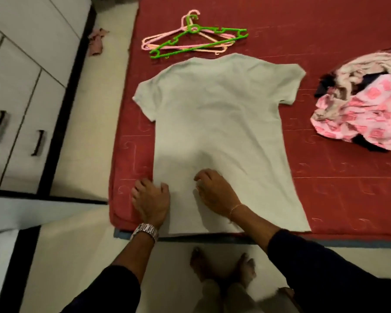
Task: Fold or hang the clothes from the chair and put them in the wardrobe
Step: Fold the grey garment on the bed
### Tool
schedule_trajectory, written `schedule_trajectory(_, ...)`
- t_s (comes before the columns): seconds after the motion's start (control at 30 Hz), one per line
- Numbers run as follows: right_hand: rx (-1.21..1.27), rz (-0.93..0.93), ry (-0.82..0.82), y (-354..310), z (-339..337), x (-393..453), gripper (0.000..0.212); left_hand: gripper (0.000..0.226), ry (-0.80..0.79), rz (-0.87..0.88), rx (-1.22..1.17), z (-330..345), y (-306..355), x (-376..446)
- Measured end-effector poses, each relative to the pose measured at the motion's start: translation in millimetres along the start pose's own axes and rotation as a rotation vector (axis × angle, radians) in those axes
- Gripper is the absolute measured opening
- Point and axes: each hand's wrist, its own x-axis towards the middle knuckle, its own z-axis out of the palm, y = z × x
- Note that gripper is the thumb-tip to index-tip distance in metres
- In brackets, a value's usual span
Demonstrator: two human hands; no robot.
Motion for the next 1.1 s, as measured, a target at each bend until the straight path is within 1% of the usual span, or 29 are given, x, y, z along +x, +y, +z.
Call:
schedule_trajectory(0.1, 0.002, -0.109, -0.069, -29.5, 29.9, 27.0, 0.027, 0.039, -0.113, -0.039, -0.191, -10.4, -28.0, 12.6)
schedule_trajectory(0.13, -0.007, -0.129, -0.103, -36.0, 36.7, 32.7, 0.030, 0.035, -0.176, -0.042, -0.254, -16.1, -33.5, 17.8)
schedule_trajectory(0.17, -0.013, -0.150, -0.135, -41.2, 45.8, 37.9, 0.034, 0.032, -0.280, -0.049, -0.322, -21.8, -42.1, 23.3)
schedule_trajectory(0.23, -0.018, -0.166, -0.180, -46.5, 56.8, 43.7, 0.039, 0.030, -0.592, -0.077, -0.445, -32.9, -52.2, 30.0)
schedule_trajectory(0.27, -0.029, -0.161, -0.203, -46.6, 60.5, 43.9, 0.042, 0.029, -0.736, -0.092, -0.467, -38.4, -55.0, 31.6)
schedule_trajectory(0.3, -0.047, -0.155, -0.222, -45.4, 62.5, 42.7, 0.045, 0.028, -0.834, -0.096, -0.472, -42.3, -56.8, 33.9)
schedule_trajectory(0.37, -0.079, -0.152, -0.252, -44.9, 65.6, 40.5, 0.051, 0.033, -0.907, -0.119, -0.543, -47.9, -62.3, 38.1)
schedule_trajectory(0.43, -0.075, -0.140, -0.268, -44.9, 64.2, 38.5, 0.057, 0.040, -0.948, -0.200, -0.690, -51.4, -67.6, 40.0)
schedule_trajectory(0.5, -0.071, -0.139, -0.288, -45.3, 62.2, 37.6, 0.066, 0.041, -1.074, -0.246, -0.775, -53.6, -75.7, 36.9)
schedule_trajectory(0.57, -0.105, -0.144, -0.320, -45.7, 62.0, 36.4, 0.077, 0.044, -1.235, -0.220, -0.728, -52.2, -87.0, 34.0)
schedule_trajectory(0.63, -0.173, -0.159, -0.344, -46.7, 62.4, 34.9, 0.092, 0.038, -1.315, -0.208, -0.651, -48.0, -98.9, 34.6)
schedule_trajectory(0.7, -0.238, -0.178, -0.359, -48.9, 62.8, 32.7, 0.107, 0.024, -1.324, -0.220, -0.546, -47.3, -104.9, 35.3)
schedule_trajectory(0.8, -0.284, -0.185, -0.365, -52.1, 64.2, 31.5, 0.114, 0.030, -1.286, -0.143, -0.336, -49.3, -102.5, 40.1)
schedule_trajectory(0.87, -0.285, -0.171, -0.351, -54.2, 64.6, 32.9, 0.109, 0.040, -1.254, -0.038, -0.186, -52.9, -93.6, 47.3)
schedule_trajectory(0.93, -0.254, -0.160, -0.312, -56.1, 63.0, 37.5, 0.096, 0.049, -1.189, 0.009, -0.102, -56.2, -83.2, 57.6)
schedule_trajectory(1.0, -0.222, -0.141, -0.259, -55.4, 59.3, 46.0, 0.083, 0.052, -1.049, 0.027, -0.154, -57.7, -72.9, 70.5)
schedule_trajectory(1.1, -0.224, -0.091, -0.182, -51.2, 55.3, 68.2, 0.066, 0.038, -0.794, 0.044, -0.406, -55.4, -56.2, 94.0)
